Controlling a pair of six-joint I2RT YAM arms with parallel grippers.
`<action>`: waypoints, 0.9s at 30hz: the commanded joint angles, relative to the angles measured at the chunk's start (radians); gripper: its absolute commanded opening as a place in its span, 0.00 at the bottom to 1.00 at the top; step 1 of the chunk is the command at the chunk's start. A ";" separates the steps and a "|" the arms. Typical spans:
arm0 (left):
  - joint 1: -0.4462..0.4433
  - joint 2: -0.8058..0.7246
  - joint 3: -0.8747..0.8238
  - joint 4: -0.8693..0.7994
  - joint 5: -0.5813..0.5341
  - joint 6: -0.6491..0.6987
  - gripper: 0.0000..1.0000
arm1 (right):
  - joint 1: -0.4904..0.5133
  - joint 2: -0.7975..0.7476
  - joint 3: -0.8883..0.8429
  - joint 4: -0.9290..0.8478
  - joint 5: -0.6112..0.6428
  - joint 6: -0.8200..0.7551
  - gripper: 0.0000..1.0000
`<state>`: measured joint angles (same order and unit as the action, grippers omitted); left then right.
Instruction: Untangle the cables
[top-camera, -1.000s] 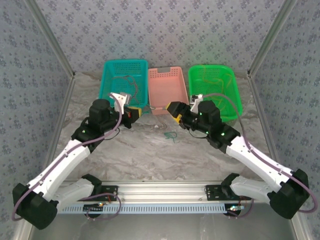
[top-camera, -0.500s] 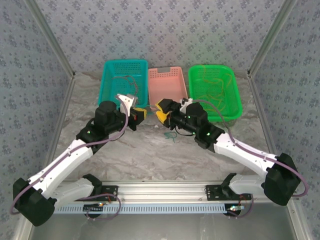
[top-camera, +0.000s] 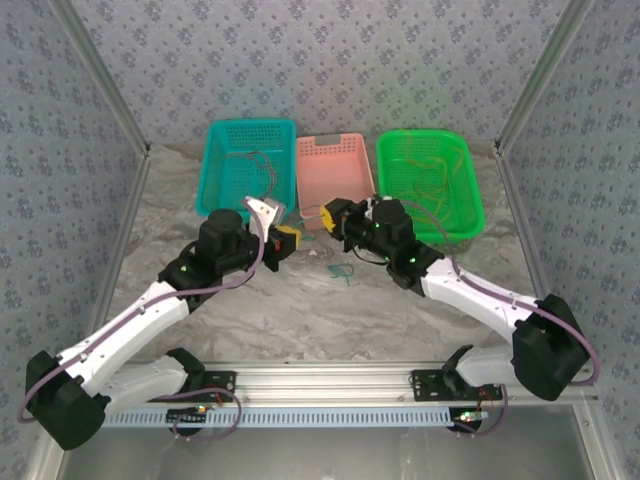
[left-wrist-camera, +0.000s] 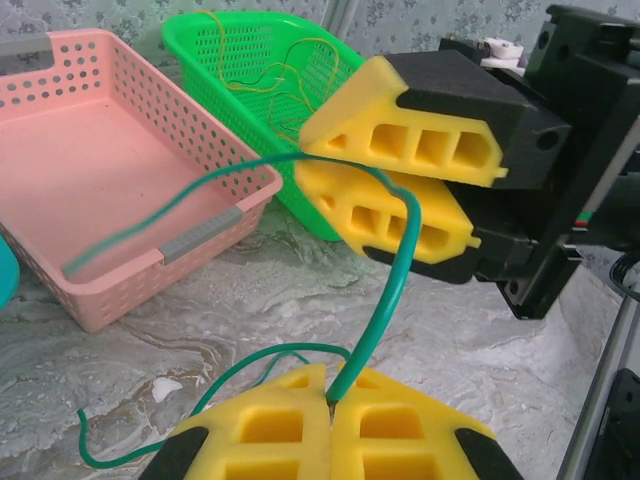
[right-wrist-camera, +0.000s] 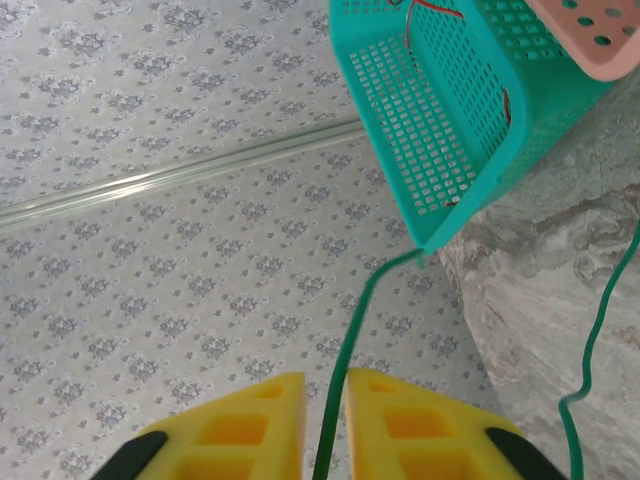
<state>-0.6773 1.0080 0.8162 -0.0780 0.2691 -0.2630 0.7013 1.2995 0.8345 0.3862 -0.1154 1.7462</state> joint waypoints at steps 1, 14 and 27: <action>-0.011 0.000 0.011 -0.002 0.018 0.029 0.00 | -0.016 0.000 0.003 0.039 0.019 -0.001 0.11; -0.020 0.093 0.061 -0.081 0.069 0.050 0.00 | -0.015 -0.129 0.122 -0.101 0.130 -0.407 0.00; -0.132 0.231 0.145 -0.092 0.117 0.079 0.00 | -0.031 -0.084 0.220 0.023 0.036 -0.748 0.00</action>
<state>-0.7845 1.2072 0.9554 -0.0978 0.3401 -0.2096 0.6880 1.2118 1.0126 0.2604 -0.0814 1.1011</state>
